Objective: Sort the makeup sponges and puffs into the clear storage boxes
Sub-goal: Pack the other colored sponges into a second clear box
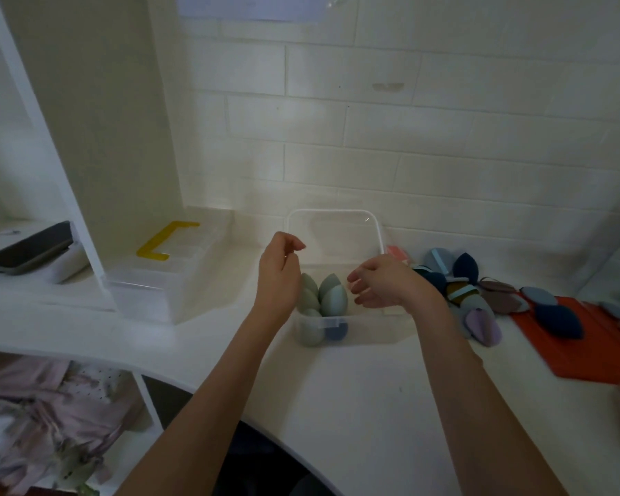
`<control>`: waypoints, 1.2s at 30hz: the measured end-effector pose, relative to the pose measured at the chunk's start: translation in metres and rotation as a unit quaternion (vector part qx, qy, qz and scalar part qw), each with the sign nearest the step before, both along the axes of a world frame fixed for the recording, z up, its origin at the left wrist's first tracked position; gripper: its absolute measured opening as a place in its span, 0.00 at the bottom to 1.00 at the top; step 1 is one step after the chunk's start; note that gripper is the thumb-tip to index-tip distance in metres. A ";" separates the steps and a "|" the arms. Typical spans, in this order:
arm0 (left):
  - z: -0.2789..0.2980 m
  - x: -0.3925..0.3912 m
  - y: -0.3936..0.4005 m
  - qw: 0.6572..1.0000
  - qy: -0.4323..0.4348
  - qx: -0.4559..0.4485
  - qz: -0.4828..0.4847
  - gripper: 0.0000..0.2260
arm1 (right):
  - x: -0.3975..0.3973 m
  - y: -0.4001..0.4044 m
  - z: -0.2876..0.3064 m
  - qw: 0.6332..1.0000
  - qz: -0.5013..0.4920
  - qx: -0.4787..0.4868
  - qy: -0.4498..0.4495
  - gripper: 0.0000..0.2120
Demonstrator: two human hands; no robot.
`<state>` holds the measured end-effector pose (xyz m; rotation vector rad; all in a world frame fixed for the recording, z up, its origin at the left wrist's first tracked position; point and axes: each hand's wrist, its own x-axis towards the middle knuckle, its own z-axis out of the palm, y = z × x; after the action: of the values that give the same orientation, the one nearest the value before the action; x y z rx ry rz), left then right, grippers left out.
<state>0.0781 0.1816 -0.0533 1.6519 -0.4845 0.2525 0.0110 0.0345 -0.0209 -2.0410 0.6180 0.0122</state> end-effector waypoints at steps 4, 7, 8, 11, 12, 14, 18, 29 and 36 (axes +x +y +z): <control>0.005 0.000 0.000 0.999 -0.019 0.035 -0.006 0.13 | -0.001 0.003 0.000 0.999 0.023 -0.035 0.001 0.11; 0.010 -0.003 -0.003 0.997 -0.048 0.063 -0.023 0.14 | -0.005 0.000 0.008 0.998 -0.002 -0.036 -0.057 0.09; 0.013 -0.005 -0.004 0.996 -0.060 0.068 -0.026 0.14 | -0.007 -0.003 0.011 0.995 -0.023 -0.023 -0.093 0.08; 0.023 -0.015 -0.013 0.989 -0.105 0.095 -0.029 0.15 | -0.019 -0.015 0.017 0.978 -0.070 0.018 -0.196 0.07; 0.026 -0.020 -0.017 0.986 -0.119 0.110 -0.036 0.15 | -0.025 -0.019 0.017 0.973 -0.074 0.013 -0.217 0.07; 0.030 -0.030 -0.027 0.978 -0.146 0.141 -0.057 0.15 | -0.036 -0.028 0.012 0.968 -0.072 -0.030 -0.239 0.06; 0.032 -0.052 -0.051 0.955 -0.207 0.186 -0.103 0.15 | -0.060 -0.051 0.001 0.953 -0.120 -0.081 -0.265 0.06; -0.008 -0.141 -0.148 0.882 -0.220 0.329 -0.257 0.11 | -0.113 -0.115 -0.031 0.932 -0.235 -0.150 -0.232 0.04; -0.042 -0.132 -0.192 0.909 -0.217 0.315 -0.162 0.07 | -0.120 -0.165 -0.062 0.844 -0.314 -0.430 -0.069 0.16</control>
<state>-0.0537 -0.0107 -0.0954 2.1052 -1.2725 0.2262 -0.1087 -0.1310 -0.0829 -2.5174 1.3442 -0.9483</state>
